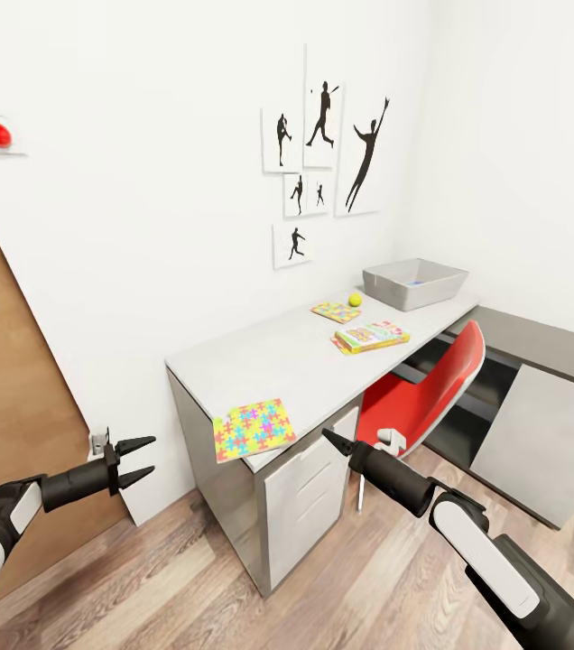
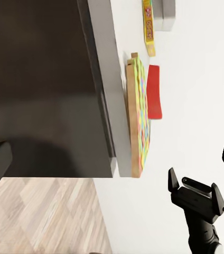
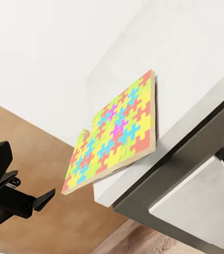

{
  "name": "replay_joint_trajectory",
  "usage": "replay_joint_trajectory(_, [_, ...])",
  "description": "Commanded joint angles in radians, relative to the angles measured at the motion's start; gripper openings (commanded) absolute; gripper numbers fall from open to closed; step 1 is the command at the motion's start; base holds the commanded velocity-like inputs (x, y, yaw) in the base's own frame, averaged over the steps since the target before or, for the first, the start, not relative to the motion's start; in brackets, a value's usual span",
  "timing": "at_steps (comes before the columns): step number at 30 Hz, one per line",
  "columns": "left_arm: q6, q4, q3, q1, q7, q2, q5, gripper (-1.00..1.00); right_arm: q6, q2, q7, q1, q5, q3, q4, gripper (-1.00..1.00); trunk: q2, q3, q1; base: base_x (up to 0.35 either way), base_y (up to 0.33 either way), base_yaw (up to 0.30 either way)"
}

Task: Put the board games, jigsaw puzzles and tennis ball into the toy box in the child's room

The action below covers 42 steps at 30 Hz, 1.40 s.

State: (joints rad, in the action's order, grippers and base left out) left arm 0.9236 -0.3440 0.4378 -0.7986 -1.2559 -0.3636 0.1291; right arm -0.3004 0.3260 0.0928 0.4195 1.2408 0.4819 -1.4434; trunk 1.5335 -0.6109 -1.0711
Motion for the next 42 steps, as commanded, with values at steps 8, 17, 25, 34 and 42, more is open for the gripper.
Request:
replay_joint_trajectory(8, [0.007, 0.000, 0.002, -0.001, -0.001, 0.002, 0.000, 1.00, -0.002, 0.001, 0.001, 0.001, 0.006, 0.001, 0.000, 1.00, 0.001, -0.001, 0.000, 0.000, -0.118, 0.000])
replay_joint_trajectory(17, [0.006, 0.000, 0.001, -0.001, 0.001, 0.005, 0.000, 1.00, -0.002, 0.001, 0.001, 0.001, 0.006, 0.001, 0.000, 1.00, 0.001, -0.001, 0.000, 0.011, -0.162, 0.000])
replay_joint_trajectory(25, [0.006, 0.002, 0.001, -0.001, 0.000, 0.005, 0.000, 1.00, -0.002, 0.001, 0.001, 0.001, 0.006, 0.001, 0.000, 1.00, 0.001, -0.001, 0.000, 0.046, -0.152, 0.000])
replay_joint_trajectory(34, [0.006, 0.002, 0.001, -0.001, 0.001, 0.005, 0.000, 1.00, -0.002, 0.001, 0.001, 0.001, 0.006, 0.001, 0.000, 1.00, 0.001, -0.001, 0.000, 0.003, -0.096, 0.000])
replay_joint_trajectory(42, [0.006, 0.003, 0.001, -0.001, 0.000, 0.005, 0.000, 1.00, -0.002, -0.003, 0.001, 0.001, 0.005, 0.001, 0.000, 1.00, 0.001, -0.001, 0.000, 0.000, -0.099, 0.000])
